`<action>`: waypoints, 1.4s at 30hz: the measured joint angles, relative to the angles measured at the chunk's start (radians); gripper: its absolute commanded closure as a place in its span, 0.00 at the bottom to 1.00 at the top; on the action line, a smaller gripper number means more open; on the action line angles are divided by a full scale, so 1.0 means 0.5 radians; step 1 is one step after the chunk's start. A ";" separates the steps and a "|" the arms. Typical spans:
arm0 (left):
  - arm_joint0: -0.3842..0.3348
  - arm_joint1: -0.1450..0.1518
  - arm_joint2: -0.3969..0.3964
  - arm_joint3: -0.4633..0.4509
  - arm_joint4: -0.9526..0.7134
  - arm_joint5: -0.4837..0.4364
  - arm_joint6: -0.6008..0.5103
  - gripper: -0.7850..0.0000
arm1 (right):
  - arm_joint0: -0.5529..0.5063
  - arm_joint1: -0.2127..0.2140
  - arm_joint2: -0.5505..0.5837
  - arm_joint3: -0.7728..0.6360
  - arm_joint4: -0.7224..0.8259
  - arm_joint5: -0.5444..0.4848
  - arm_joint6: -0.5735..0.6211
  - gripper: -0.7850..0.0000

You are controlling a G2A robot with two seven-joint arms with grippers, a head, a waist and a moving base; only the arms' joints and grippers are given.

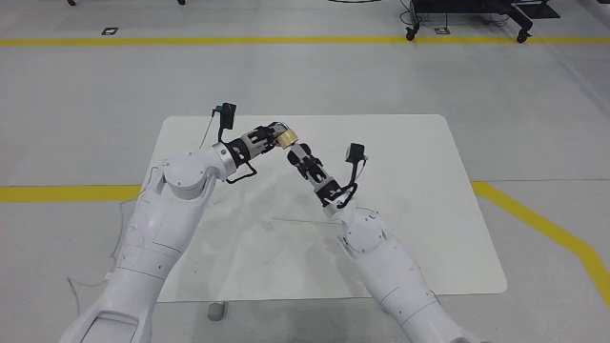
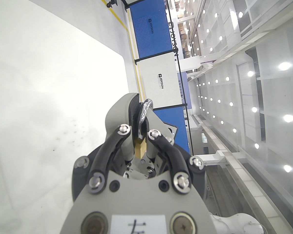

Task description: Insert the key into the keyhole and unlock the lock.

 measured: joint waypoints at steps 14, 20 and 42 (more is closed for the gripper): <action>0.002 0.001 -0.017 0.003 0.012 0.012 0.061 1.00 | -0.014 0.004 0.012 -0.001 0.049 -0.010 0.010 0.00; 0.010 0.001 -0.023 -0.009 0.015 0.016 0.103 1.00 | -0.042 0.000 -0.003 -0.041 0.112 0.001 0.069 0.00; 0.044 0.010 -0.012 -0.070 0.123 -0.068 0.077 1.00 | -0.044 0.039 0.058 -0.166 0.536 0.353 0.427 0.83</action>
